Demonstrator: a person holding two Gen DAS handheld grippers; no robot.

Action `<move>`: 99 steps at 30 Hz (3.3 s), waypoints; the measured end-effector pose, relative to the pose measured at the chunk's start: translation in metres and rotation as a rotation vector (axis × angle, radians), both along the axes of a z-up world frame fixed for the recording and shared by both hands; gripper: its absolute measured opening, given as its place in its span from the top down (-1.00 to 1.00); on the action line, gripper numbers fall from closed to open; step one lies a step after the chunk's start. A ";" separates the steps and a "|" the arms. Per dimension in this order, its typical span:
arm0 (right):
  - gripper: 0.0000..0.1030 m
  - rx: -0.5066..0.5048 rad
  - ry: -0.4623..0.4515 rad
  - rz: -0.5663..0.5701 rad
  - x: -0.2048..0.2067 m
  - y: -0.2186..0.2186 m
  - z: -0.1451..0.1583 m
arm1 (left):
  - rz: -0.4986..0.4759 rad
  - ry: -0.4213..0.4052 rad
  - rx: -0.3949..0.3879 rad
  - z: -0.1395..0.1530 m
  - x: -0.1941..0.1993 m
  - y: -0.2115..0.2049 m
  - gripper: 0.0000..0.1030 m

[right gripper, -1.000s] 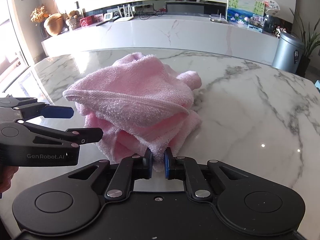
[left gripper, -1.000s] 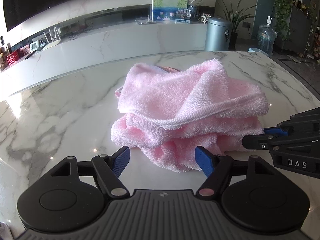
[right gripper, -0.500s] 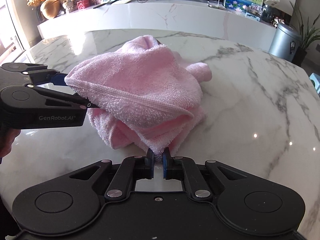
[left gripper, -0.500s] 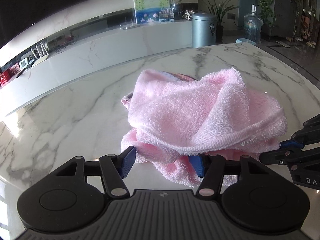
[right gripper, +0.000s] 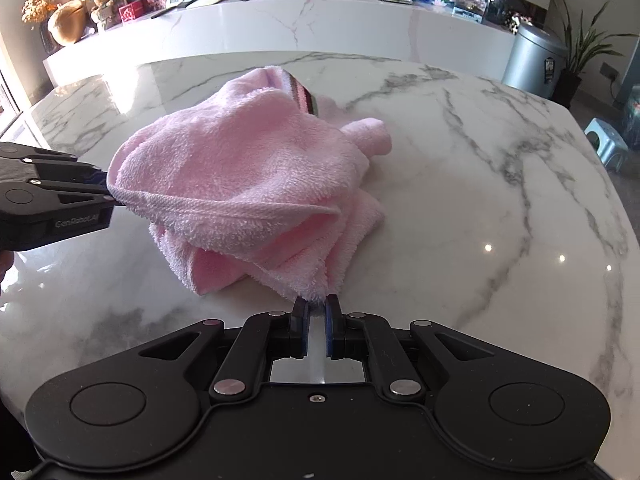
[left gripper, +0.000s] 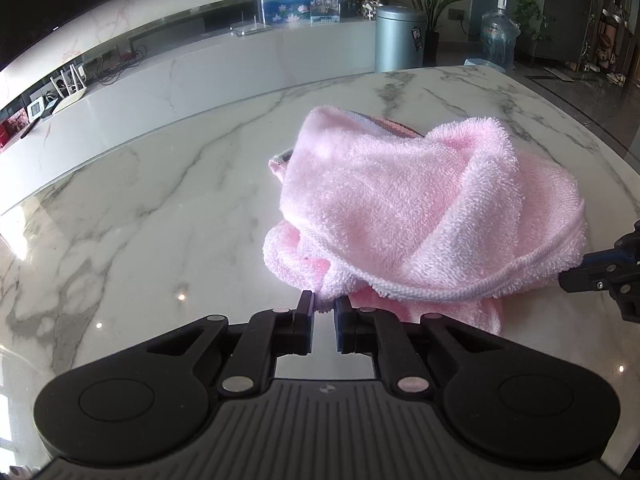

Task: Fold towel

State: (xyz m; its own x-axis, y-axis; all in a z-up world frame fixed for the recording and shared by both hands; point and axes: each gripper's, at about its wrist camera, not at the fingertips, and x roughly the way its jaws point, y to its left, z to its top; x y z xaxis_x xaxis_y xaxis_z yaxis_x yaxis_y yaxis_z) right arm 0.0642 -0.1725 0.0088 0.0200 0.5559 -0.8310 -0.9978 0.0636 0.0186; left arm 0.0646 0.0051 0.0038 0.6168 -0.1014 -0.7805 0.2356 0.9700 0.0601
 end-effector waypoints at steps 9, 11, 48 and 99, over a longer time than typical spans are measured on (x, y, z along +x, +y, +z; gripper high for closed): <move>0.82 0.026 0.068 -0.041 0.017 -0.010 0.011 | 0.055 0.019 -0.003 0.008 -0.012 0.020 0.86; 0.71 0.033 0.072 -0.008 0.012 -0.011 0.012 | 0.046 0.014 -0.016 0.013 -0.015 0.021 0.85; 0.21 -0.058 -0.292 0.849 -0.039 0.026 0.055 | -0.866 -0.022 0.533 0.033 -0.033 -0.055 0.04; 0.78 0.069 -0.278 0.865 -0.058 -0.025 0.195 | -0.670 -0.324 0.753 0.220 -0.066 -0.103 0.90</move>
State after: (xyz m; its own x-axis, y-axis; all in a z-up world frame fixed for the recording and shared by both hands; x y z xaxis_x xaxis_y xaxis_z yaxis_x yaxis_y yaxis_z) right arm 0.0060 -0.1975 0.2037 -0.2324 0.5181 -0.8232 -0.6655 -0.7019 -0.2538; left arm -0.0019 -0.0977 0.2241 0.8043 -0.0564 -0.5915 0.5734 0.3345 0.7479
